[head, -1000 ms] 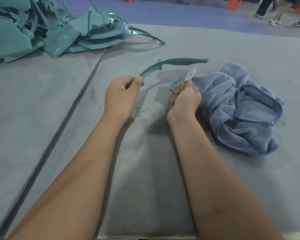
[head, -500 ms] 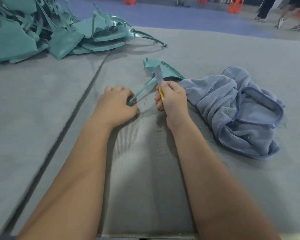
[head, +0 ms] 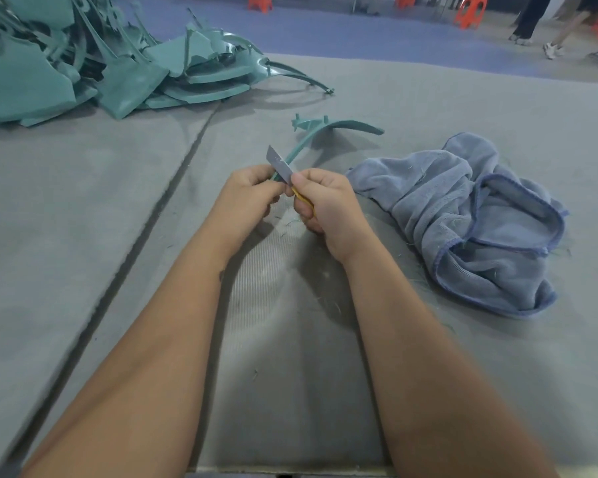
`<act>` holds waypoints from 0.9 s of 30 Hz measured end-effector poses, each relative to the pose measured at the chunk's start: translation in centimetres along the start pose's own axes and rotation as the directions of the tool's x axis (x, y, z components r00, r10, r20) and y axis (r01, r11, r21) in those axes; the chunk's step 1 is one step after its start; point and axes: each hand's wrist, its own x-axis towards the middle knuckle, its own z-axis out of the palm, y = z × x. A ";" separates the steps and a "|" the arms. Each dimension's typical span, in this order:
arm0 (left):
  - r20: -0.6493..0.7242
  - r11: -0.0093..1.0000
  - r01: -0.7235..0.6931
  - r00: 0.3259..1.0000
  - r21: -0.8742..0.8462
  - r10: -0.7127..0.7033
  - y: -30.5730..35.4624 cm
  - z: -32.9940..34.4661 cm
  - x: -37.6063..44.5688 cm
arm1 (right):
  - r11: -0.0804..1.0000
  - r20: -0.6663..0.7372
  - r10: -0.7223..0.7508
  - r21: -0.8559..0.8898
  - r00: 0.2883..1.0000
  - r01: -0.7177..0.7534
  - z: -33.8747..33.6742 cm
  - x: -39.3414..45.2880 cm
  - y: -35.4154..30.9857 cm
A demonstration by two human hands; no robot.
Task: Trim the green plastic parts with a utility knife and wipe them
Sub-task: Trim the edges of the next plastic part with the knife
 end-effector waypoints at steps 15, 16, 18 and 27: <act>0.336 0.917 0.142 0.942 -0.372 -0.009 0.2 0.1 -0.7 | 0.998 0.041 -0.028 -0.058 0.999 0.030 -0.2 -0.2 -0.3; 0.339 0.915 0.139 0.941 -0.377 -0.004 0.1 0.0 -0.6 | 0.998 0.042 -0.024 -0.059 0.999 0.026 -0.3 -0.2 -0.3; 0.337 0.918 0.132 0.941 -0.373 0.002 -0.1 0.1 -0.5 | 0.998 0.033 -0.016 -0.068 0.999 0.018 -0.3 -0.2 -0.3; 0.254 0.956 0.054 0.967 -0.290 0.023 -0.7 0.3 0.0 | 0.995 -0.058 -0.032 -0.101 0.998 0.026 -0.1 0.1 -0.2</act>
